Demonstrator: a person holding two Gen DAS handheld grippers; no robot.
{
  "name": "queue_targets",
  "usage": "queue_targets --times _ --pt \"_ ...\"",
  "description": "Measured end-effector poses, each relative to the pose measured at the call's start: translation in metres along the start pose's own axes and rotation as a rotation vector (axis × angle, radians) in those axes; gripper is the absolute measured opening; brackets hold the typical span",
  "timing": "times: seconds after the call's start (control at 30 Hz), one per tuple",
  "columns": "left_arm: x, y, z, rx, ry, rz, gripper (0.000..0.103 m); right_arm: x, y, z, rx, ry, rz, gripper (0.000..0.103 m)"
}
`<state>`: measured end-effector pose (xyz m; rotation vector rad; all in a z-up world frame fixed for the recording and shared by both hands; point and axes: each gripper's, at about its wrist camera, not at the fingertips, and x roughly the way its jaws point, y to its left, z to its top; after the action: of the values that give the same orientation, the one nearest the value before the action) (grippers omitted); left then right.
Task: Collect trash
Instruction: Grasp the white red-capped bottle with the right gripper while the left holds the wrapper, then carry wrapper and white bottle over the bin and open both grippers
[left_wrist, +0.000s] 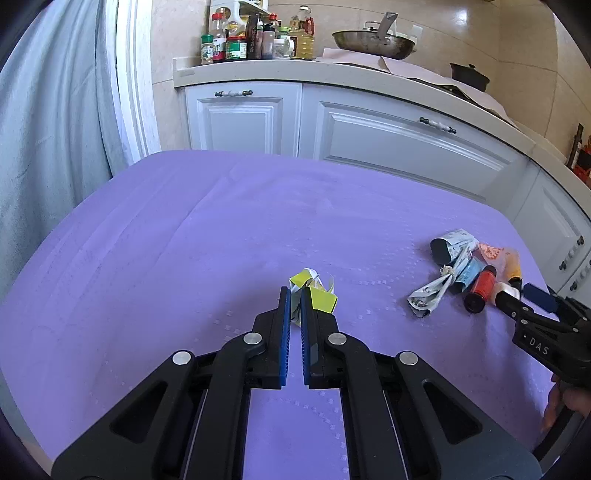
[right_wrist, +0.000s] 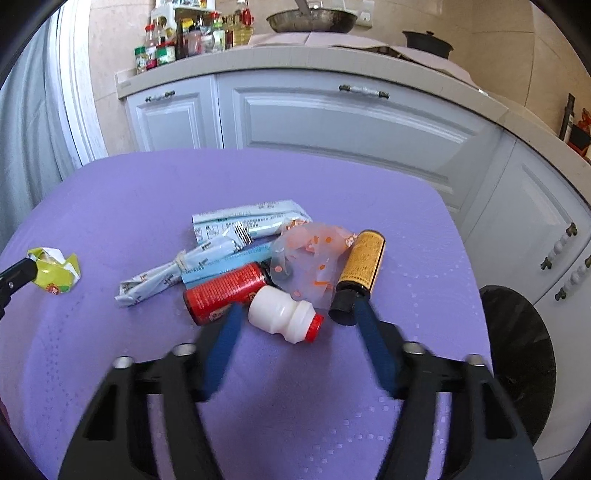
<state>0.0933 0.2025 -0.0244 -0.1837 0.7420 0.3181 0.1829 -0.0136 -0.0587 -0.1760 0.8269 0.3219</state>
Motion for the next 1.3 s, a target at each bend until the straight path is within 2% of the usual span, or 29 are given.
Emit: queue_targets --times 0.07,0.3,0.67,0.97,1.3 --pt "0.001 0.001 0.000 -0.004 0.002 -0.005 0.005 0.001 0.000 0.000 -0.002 0.010 0.006 0.043" --pt "0.002 -0.001 -0.003 -0.006 0.008 -0.020 0.005 -0.007 0.000 -0.008 -0.010 0.011 0.019 0.043" --pt "-0.014 -0.024 -0.010 0.015 -0.002 -0.064 0.005 -0.044 -0.013 -0.023 0.008 -0.065 0.002 0.043" --pt "-0.035 -0.082 -0.021 0.098 -0.017 -0.163 0.005 -0.079 -0.055 -0.040 0.085 -0.127 -0.060 0.043" --pt "-0.051 -0.171 -0.029 0.219 -0.041 -0.295 0.005 -0.110 -0.122 -0.065 0.196 -0.172 -0.166 0.043"
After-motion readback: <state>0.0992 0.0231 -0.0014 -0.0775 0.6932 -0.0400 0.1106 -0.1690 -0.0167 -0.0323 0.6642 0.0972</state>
